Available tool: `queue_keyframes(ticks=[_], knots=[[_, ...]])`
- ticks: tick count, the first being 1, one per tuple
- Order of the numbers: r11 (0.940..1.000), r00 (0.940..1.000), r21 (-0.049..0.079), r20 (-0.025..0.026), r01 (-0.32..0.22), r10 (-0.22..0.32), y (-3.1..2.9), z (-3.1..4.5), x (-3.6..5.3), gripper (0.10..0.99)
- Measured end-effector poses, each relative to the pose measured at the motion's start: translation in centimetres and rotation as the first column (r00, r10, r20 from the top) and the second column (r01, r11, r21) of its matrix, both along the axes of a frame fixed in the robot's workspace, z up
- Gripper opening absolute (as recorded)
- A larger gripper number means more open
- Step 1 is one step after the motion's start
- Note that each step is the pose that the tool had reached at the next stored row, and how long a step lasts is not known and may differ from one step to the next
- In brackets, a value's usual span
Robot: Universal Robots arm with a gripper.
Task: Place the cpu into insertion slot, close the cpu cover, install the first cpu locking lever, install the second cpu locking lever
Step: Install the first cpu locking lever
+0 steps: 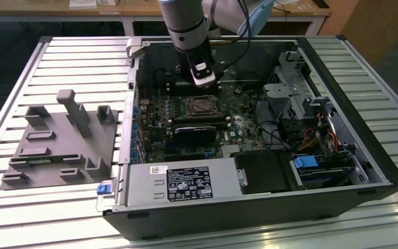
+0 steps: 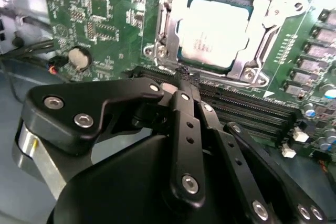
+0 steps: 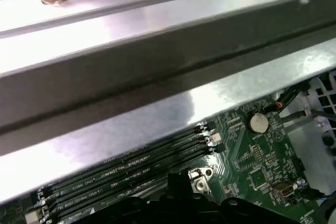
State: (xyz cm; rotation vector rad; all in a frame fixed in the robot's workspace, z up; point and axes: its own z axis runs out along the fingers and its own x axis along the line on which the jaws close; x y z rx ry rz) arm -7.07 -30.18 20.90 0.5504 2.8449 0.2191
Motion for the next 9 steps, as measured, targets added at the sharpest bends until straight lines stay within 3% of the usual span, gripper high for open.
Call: queue_keyframes(ticks=[6,9], knots=[[0.9989,0.9974,-0.047,-0.0718,-0.002,-0.002,0.00,0.00,0.96,0.102],[0.9980,0.9942,-0.063,-0.1074,-0.004,-0.003,0.00,-0.01,1.48,0.102]])
